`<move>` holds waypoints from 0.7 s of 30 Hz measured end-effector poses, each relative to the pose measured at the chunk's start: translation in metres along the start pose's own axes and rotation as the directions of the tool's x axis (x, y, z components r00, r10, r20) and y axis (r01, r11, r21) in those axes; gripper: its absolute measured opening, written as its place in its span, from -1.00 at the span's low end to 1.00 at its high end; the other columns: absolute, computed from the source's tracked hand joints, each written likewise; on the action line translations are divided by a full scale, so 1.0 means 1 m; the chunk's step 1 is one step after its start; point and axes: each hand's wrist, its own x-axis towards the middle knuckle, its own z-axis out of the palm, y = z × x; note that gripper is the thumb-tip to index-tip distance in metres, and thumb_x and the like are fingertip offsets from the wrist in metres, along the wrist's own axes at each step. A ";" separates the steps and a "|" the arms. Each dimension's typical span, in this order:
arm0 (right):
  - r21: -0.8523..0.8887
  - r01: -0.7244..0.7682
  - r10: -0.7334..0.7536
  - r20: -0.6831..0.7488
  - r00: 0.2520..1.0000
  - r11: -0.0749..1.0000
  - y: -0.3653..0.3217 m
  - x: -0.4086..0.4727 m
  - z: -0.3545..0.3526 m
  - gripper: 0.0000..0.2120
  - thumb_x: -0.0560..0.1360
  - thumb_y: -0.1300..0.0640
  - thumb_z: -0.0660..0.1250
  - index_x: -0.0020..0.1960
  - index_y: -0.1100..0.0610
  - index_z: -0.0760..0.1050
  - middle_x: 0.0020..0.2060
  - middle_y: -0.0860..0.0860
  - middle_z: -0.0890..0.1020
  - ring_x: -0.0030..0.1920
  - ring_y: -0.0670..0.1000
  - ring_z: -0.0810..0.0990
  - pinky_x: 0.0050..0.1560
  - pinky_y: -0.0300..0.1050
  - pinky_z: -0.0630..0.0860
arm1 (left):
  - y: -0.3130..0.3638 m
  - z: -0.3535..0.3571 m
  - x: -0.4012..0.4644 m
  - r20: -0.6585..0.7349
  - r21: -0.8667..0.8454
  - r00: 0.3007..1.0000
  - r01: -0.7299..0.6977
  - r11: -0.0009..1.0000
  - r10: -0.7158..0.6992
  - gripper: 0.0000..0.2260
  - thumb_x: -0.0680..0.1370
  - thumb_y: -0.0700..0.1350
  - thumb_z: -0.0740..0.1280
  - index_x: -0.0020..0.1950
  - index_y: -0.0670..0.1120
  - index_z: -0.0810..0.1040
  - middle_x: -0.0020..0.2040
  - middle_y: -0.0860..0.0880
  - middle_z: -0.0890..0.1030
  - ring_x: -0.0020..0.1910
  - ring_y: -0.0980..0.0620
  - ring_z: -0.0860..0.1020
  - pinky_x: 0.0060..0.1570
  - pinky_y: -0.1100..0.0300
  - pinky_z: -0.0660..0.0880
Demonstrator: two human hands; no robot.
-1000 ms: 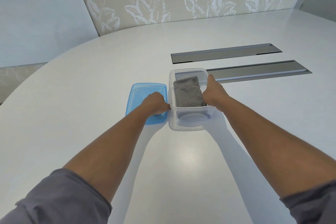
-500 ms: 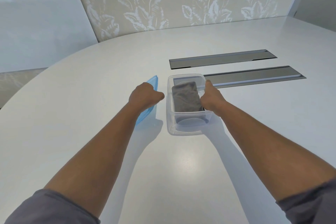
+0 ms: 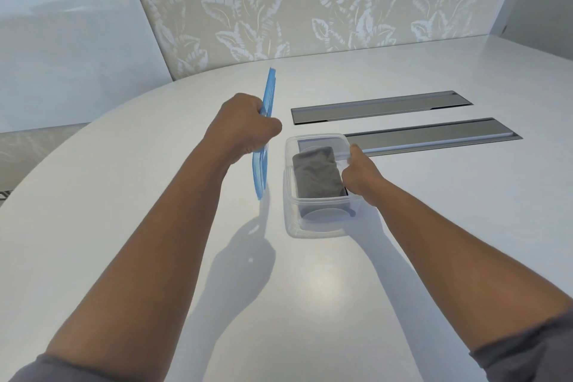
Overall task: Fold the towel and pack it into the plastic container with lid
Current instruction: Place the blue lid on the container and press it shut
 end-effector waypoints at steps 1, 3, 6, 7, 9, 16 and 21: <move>0.030 -0.002 0.003 -0.003 1.000 1.000 0.001 -0.001 0.000 -0.43 0.53 0.24 0.23 0.52 0.11 0.22 0.39 0.18 0.48 0.11 0.12 0.43 0.01 -0.02 0.39 | 0.003 -0.003 -0.001 0.015 -0.087 1.000 0.016 0.996 -0.014 -0.79 0.42 -0.17 0.38 -0.30 -0.11 0.36 -0.36 -0.03 0.39 -0.47 -0.03 0.38 -0.48 0.25 0.31; 0.090 -0.016 0.017 -0.007 1.000 0.996 0.000 -0.001 0.001 -0.38 0.52 0.25 0.21 0.56 0.09 0.19 0.37 0.11 0.46 0.15 0.10 0.40 0.07 -0.03 0.35 | 0.008 -0.008 -0.004 0.075 -0.331 0.996 0.060 0.942 -0.037 -0.91 0.45 -0.26 0.41 -0.20 -0.21 0.51 -0.24 -0.10 0.50 -0.34 -0.08 0.55 -0.43 0.21 0.56; 0.185 -0.063 0.050 0.075 0.996 0.981 -0.001 -0.004 0.000 -0.35 0.54 0.19 0.23 0.60 0.06 0.14 0.26 -0.04 0.39 0.21 0.10 0.40 0.08 -0.05 0.37 | 0.006 -0.008 -0.008 0.185 -0.602 0.982 0.143 0.786 -0.038 -0.85 0.48 -0.33 0.45 0.03 -0.34 0.60 0.01 -0.22 0.66 -0.07 -0.21 0.70 -0.14 0.04 0.69; 0.241 -0.092 0.065 0.116 0.991 0.966 -0.001 -0.005 -0.001 -0.35 0.56 0.13 0.26 0.61 0.05 0.14 0.30 -0.04 0.40 0.25 0.12 0.43 0.11 -0.02 0.42 | 0.005 -0.005 -0.009 0.210 -0.651 0.977 0.163 0.741 -0.031 -0.82 0.49 -0.34 0.46 0.06 -0.33 0.58 0.09 -0.27 0.67 0.00 -0.24 0.71 -0.06 -0.03 0.69; 0.345 -0.130 0.083 0.146 0.986 0.930 -0.003 -0.005 -0.004 -0.36 0.59 -0.07 0.27 0.60 0.01 0.16 0.45 -0.02 0.40 0.37 0.14 0.44 0.29 0.08 0.42 | 0.000 0.001 -0.011 0.256 -0.741 0.966 0.211 0.637 -0.022 -0.83 0.50 -0.37 0.46 0.03 -0.25 0.54 0.19 -0.31 0.64 0.03 -0.29 0.70 -0.07 -0.04 0.69; 0.670 -0.030 0.034 0.006 0.999 0.742 -0.022 -0.011 -0.018 -0.53 0.61 -0.32 0.14 0.17 -0.02 0.62 -0.09 -0.20 0.73 0.06 -0.10 0.62 0.15 -0.09 0.44 | -0.013 0.034 -0.011 0.316 -0.869 0.945 0.323 0.374 -0.081 -0.61 0.56 -0.49 0.27 0.35 -0.23 0.47 0.17 -0.25 0.68 -0.03 -0.27 0.70 -0.09 -0.10 0.69; 0.697 0.019 0.002 -0.029 1.000 0.717 -0.032 -0.010 -0.031 -0.74 0.59 -0.14 0.35 0.04 0.05 0.63 -0.14 -0.03 0.70 -0.19 -0.01 0.62 -0.03 -0.03 0.55 | -0.021 0.059 -0.011 0.295 -0.867 0.948 0.317 0.384 -0.117 -0.73 0.59 -0.41 0.27 0.25 -0.19 0.55 0.08 -0.21 0.71 -0.14 -0.17 0.70 -0.30 0.11 0.64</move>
